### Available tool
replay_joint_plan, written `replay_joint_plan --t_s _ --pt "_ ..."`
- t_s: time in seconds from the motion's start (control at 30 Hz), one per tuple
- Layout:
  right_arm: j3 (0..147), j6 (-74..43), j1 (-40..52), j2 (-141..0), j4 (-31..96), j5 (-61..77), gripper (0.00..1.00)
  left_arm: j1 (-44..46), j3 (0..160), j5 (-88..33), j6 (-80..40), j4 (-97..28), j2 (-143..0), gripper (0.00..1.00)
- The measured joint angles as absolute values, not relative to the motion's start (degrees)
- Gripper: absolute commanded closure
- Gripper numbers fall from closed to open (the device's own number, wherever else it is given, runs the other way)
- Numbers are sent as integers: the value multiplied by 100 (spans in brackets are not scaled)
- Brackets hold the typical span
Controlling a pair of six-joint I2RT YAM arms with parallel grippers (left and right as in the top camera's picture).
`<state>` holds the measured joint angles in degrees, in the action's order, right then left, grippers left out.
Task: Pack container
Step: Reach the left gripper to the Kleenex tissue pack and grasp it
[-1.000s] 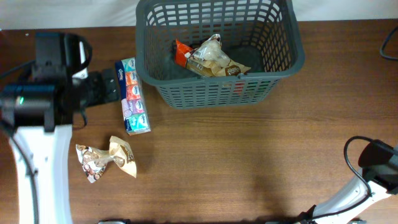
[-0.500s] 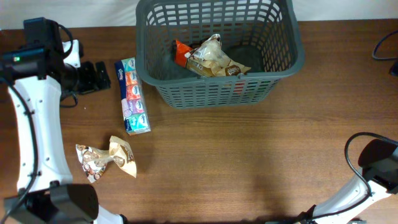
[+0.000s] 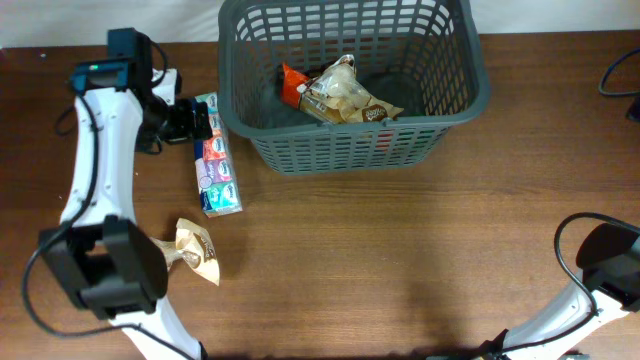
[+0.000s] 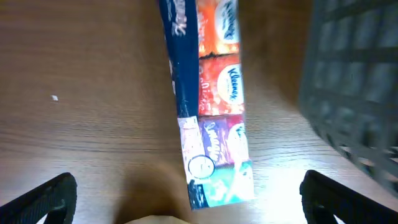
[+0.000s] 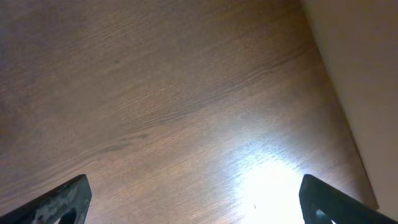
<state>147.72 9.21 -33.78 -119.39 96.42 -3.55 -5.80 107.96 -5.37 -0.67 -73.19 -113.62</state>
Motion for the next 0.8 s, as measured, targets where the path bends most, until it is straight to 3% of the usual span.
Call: replay_joint_plan --t_s 0.8 --pt "14772 923 -3378 -11939 9642 -355 1 58 10794 -178 -740 -6694 -12525 1"
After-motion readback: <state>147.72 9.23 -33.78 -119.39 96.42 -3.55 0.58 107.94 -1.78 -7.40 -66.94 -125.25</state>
